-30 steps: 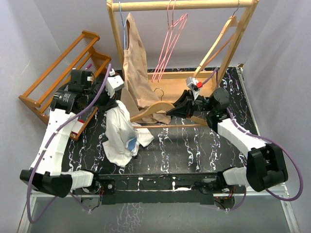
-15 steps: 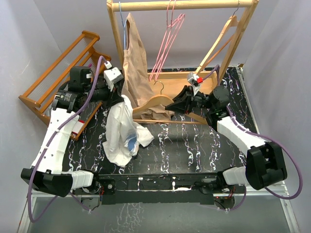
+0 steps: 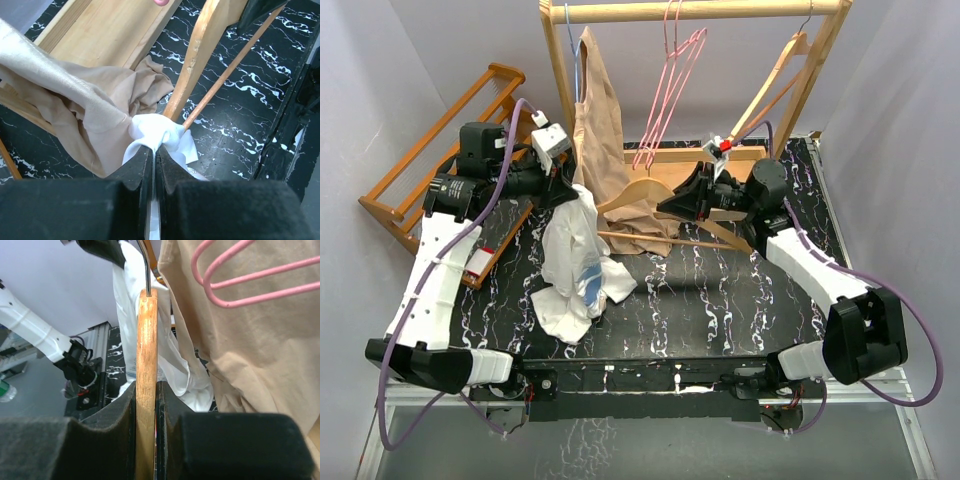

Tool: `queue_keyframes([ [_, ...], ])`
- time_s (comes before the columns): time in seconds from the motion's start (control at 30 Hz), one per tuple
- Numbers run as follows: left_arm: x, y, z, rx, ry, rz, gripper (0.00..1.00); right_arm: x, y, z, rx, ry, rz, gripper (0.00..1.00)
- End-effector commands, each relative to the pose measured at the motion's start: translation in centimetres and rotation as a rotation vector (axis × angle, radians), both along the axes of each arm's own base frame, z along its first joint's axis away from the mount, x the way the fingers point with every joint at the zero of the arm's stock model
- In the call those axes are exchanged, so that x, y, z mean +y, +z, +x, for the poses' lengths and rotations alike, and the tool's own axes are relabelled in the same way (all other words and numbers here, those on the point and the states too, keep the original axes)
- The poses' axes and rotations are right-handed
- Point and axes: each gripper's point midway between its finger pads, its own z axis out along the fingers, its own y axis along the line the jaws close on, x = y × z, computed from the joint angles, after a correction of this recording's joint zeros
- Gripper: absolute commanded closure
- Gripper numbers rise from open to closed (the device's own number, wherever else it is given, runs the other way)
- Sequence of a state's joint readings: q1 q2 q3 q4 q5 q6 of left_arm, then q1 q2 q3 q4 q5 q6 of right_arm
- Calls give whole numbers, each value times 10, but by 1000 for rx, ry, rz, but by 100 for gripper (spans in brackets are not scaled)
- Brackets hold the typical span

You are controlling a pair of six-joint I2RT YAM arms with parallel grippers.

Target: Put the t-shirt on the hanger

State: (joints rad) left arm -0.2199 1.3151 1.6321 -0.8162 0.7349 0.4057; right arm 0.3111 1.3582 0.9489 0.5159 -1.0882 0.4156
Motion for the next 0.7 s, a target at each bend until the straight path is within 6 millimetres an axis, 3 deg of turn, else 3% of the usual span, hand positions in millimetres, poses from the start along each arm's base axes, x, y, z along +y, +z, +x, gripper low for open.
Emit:
queue_keyframes([
  [0.0, -6, 15, -9, 6, -52, -35, 100, 0, 58, -1, -22, -3, 57, 92],
  [0.07, -8, 26, -10, 48, -47, -52, 100, 1, 81, -1, -13, -2, 62, 92],
  [0.27, -19, 55, 3, 131, -14, -130, 100, 2, 116, 6, 62, -15, 26, 92],
  [0.47, -19, 74, 18, 63, 18, -154, 100, 4, 123, 11, 125, -8, -7, 92],
  [0.67, -6, 76, 53, -22, 147, -96, 100, 4, 119, 26, 150, -65, -21, 92],
])
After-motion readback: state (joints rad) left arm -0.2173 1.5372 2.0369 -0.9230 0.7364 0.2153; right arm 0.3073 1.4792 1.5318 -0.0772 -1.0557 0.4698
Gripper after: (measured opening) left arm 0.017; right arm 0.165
